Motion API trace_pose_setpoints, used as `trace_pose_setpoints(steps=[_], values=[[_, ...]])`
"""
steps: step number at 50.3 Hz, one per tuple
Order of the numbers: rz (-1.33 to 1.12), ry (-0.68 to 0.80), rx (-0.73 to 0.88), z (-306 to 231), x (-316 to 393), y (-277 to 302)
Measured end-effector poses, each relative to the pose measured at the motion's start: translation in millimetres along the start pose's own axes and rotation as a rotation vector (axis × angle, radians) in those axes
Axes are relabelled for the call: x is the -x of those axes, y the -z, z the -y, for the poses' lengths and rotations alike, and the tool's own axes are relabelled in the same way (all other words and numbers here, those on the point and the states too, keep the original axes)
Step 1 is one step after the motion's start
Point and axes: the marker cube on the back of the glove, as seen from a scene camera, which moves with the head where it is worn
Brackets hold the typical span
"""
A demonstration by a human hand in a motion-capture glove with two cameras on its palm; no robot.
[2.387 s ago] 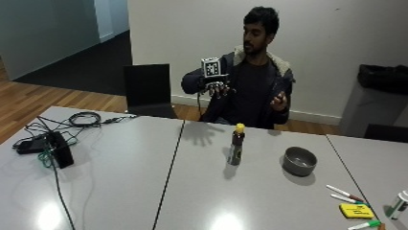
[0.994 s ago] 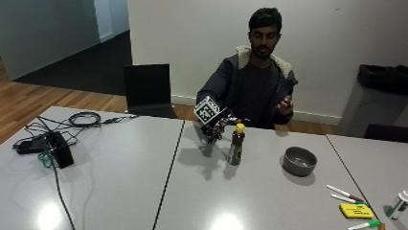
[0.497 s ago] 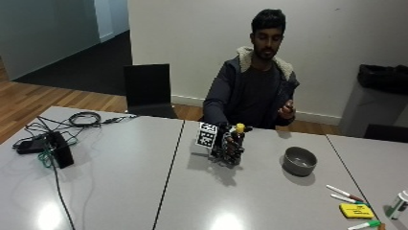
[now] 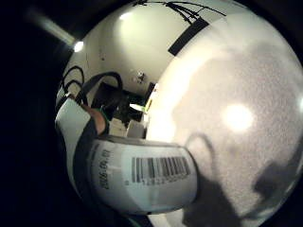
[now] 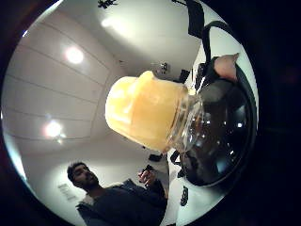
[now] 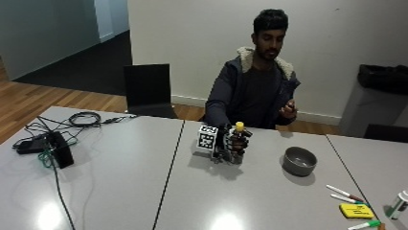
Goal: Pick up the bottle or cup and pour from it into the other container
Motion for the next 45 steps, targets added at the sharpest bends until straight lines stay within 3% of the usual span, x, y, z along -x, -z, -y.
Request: trace_pose_setpoints(steps=[4,10,19,29,40,43,45], values=[[0.065,0.022,0.010,-0.6,11.1,-1.1],[0.079,0.317,0.085,-6.8,29.1,-6.4],[0.029,0.137,0.061,9.0,96.5,-31.1],[-0.140,0.202,0.091,19.1,141.2,-71.0],[-0.524,0.179,0.114,10.4,155.8,-132.8],[-0.631,0.165,-0.021,25.0,153.8,-150.7],[-0.713,0.209,0.067,24.6,150.0,-158.4]])
